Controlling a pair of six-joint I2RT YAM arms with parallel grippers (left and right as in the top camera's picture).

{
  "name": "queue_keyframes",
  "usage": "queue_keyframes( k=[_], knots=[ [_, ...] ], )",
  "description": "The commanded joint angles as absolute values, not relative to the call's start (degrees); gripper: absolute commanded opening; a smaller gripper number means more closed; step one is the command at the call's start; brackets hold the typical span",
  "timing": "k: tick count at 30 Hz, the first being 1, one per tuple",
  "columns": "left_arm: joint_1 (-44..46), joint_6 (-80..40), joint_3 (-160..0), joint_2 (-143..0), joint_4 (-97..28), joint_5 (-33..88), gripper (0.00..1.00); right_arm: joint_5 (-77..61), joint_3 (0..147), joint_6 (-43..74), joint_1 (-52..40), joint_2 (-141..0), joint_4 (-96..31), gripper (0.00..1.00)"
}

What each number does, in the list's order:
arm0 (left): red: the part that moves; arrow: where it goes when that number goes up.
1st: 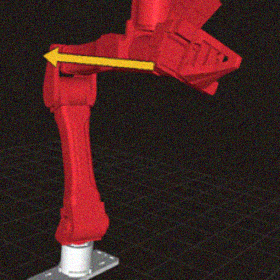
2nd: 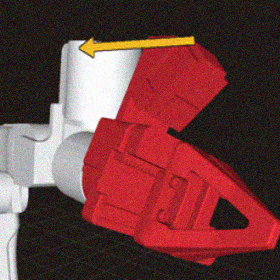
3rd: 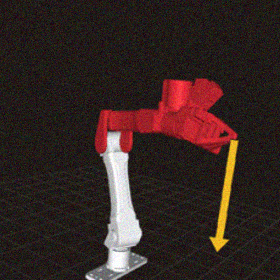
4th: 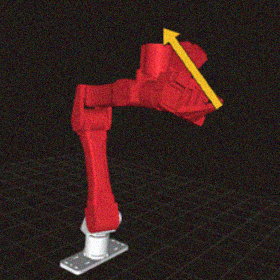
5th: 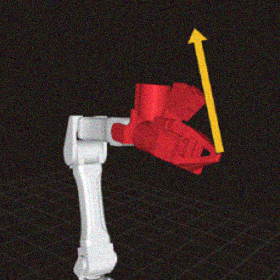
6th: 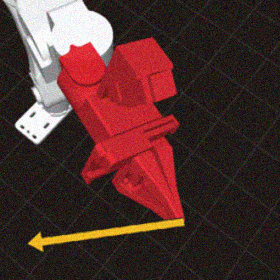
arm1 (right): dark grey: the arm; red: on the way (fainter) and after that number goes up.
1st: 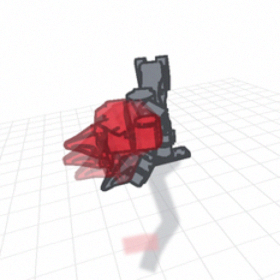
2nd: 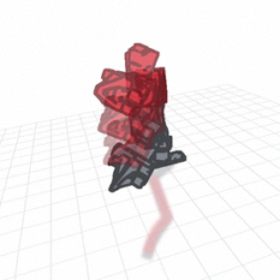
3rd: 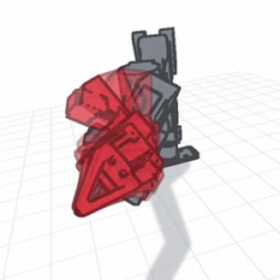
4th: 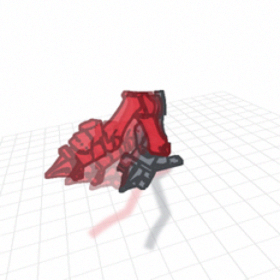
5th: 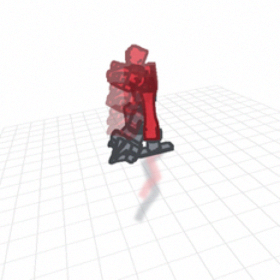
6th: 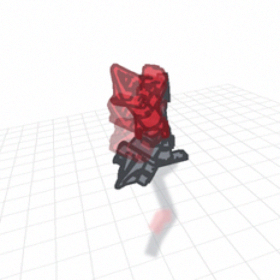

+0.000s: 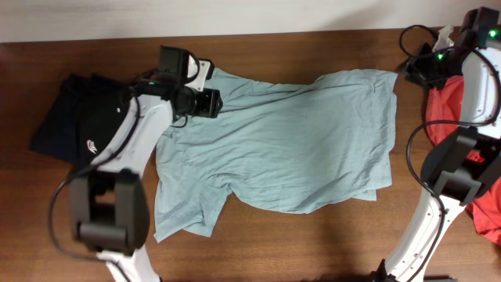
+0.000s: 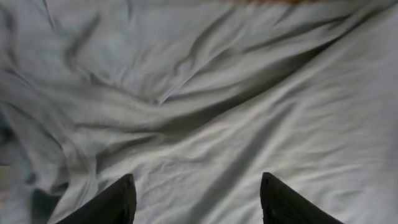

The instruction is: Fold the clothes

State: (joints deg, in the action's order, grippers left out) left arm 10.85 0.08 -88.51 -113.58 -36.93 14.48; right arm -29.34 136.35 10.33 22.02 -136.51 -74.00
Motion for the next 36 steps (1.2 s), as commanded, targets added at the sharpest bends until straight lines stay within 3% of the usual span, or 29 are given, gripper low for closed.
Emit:
queue_keyframes(
  k=[1,8,14,17,24,29,33,36],
  knots=[
    [10.66,-1.3,-90.48,-119.48,-37.76,12.34,0.63,-32.21,140.25,7.53,21.02,-135.79,-78.78,0.39],
    [10.66,1.1,-91.79,-124.77,-35.11,10.79,0.63,-32.36,140.57,3.18,19.09,-135.48,-88.62,0.43],
    [10.66,3.14,-91.79,-130.06,-33.01,10.37,0.45,-32.36,140.57,3.16,16.84,-135.48,-90.5,0.43],
    [10.44,3.01,-92.12,-133.38,-29.34,9.52,0.4,-32.36,140.57,3.14,15.57,-135.48,-90.67,0.43],
    [6.83,-11.53,-102.1,-143.39,-23.97,12.05,0.36,-30.3,140.57,3.2,11.92,-135.48,-90.76,0.44],
    [4.69,-14.76,-111.31,-147.63,-23.0,16.78,0.37,-22.26,140.22,3.22,10.07,-135.48,-92.2,0.57],
    [3.49,-14.74,-117.05,-147.92,-23.81,16.82,0.39,-16.58,138.89,3.44,9.32,-135.48,-93.06,0.62],
    [2.52,-13.67,-122.56,-147.92,-28.12,19.22,0.57,-16.62,136.51,3.68,9.32,-135.48,-92.75,0.61]
  ],
)
